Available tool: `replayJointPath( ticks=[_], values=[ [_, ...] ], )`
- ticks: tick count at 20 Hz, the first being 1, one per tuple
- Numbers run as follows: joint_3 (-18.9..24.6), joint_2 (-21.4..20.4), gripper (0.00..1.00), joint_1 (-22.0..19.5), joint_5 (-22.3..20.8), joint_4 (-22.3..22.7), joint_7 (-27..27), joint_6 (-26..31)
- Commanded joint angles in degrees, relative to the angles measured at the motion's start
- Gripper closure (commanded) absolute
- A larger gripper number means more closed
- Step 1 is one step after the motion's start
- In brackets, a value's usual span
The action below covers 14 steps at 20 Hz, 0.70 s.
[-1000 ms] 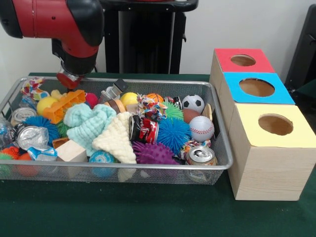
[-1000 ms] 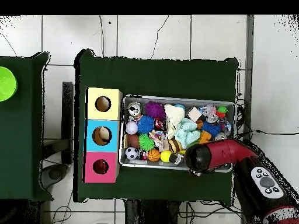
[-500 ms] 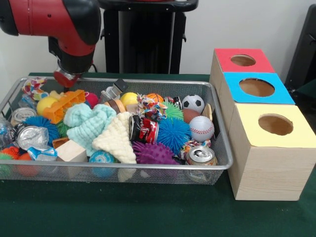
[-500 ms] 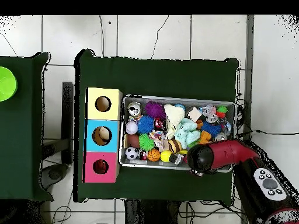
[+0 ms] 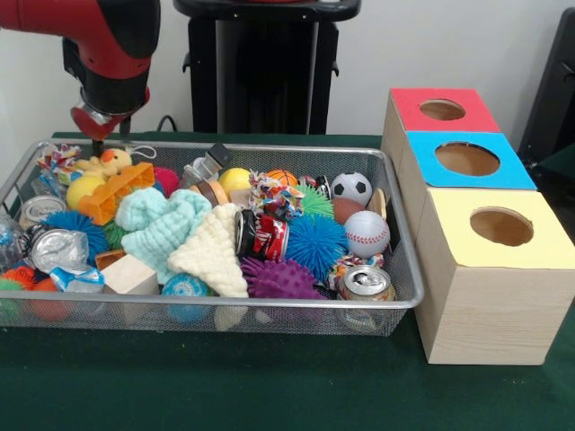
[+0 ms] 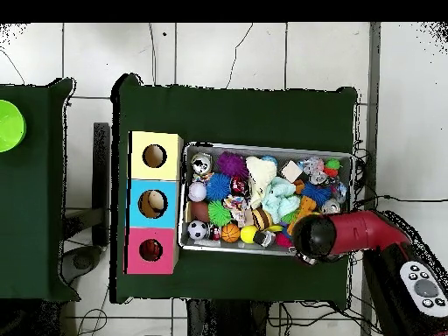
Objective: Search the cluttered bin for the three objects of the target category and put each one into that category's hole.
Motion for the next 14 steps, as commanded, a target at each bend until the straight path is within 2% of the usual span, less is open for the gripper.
replayJointPath(
  ticks=[1, 14],
  values=[
    [3.94, -3.37, 0.00, -1.39, 1.98, 0.21, -12.84, 4.51],
    [4.25, -1.00, 0.00, -1.47, 1.68, -1.16, -10.78, 2.35]
  ],
)
